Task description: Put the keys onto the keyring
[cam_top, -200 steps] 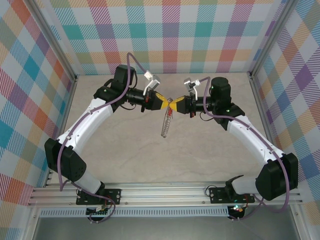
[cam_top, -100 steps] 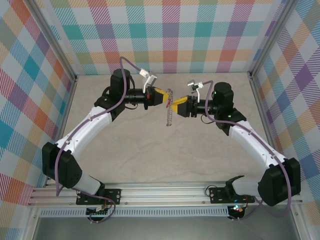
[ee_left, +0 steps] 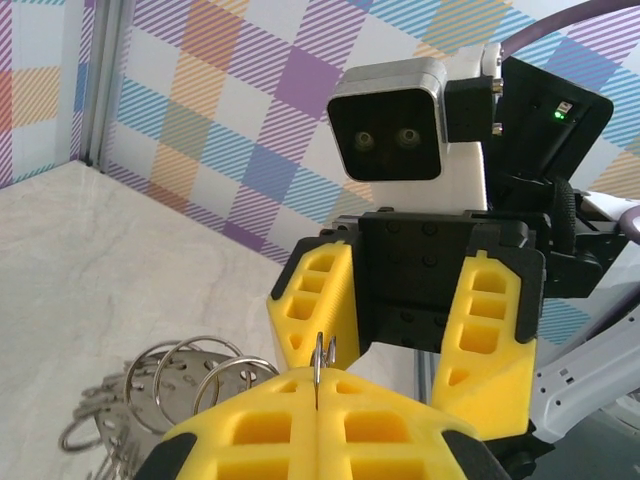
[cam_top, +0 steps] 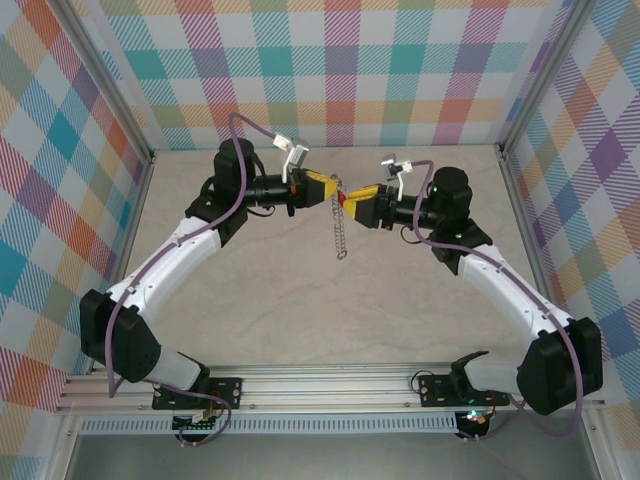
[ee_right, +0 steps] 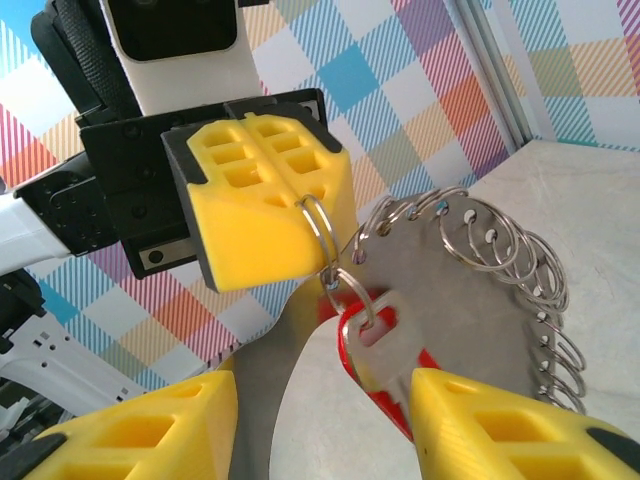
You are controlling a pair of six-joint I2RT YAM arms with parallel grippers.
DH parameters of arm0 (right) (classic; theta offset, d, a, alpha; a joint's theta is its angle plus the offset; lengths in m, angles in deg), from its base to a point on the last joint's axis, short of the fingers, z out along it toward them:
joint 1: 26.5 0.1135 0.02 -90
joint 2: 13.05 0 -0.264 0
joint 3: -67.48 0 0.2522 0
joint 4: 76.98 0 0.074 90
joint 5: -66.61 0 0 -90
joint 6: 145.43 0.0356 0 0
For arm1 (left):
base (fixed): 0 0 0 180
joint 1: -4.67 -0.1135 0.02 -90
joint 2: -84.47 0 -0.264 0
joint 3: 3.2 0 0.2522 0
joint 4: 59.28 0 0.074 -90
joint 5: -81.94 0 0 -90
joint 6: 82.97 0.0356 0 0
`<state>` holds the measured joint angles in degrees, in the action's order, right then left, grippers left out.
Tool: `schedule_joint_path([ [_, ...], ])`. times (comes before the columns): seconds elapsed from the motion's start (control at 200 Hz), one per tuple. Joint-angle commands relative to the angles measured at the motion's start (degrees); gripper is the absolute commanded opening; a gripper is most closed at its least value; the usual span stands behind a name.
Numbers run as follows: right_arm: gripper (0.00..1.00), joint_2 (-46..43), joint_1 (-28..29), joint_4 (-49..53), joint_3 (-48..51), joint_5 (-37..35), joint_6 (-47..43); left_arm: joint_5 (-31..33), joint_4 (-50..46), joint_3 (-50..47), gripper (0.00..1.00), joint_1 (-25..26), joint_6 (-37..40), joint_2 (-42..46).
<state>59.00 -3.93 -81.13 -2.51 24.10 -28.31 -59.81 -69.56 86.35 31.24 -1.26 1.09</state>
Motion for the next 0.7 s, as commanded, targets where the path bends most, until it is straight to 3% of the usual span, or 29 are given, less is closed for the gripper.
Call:
schedule_joint_path([
  [0.0,0.49,1.64,0.07,-4.50,-1.29,-0.11,2.18,-0.76,4.92,-0.32,0.00,0.29,-1.68,2.65],
  [0.52,0.48,3.28,2.39,-6.63,-1.60,-0.09,3.43,0.05,5.91,-0.43,0.00,1.20,-2.40,2.23],
  [0.7,0.36,3.90,2.44,-5.37,-2.30,-1.05,2.81,0.24,5.98,-0.42,0.00,1.60,-2.51,2.44],
])
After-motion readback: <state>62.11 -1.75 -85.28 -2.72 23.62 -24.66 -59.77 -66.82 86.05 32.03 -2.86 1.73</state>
